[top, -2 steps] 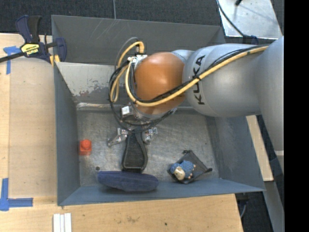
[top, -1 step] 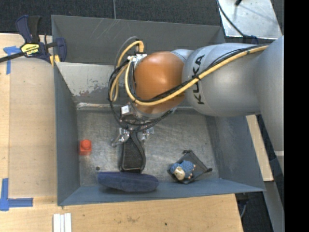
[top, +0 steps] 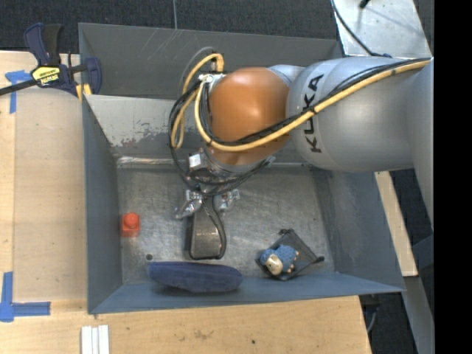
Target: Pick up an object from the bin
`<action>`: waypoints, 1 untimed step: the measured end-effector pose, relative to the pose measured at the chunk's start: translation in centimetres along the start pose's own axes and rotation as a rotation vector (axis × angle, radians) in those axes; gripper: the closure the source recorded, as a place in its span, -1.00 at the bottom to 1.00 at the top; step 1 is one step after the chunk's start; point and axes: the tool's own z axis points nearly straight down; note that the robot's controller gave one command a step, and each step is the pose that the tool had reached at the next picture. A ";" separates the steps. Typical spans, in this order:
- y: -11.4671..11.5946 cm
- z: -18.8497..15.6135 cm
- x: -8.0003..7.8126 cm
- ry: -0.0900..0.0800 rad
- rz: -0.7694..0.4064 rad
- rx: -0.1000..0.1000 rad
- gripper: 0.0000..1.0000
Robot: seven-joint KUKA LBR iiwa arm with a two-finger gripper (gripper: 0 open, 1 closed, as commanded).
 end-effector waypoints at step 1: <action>0.0 -2.4 0.0 0.000 0.003 0.000 1.00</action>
Offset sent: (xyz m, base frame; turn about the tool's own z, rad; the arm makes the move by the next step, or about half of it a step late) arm 0.0000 0.0002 0.0252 0.0000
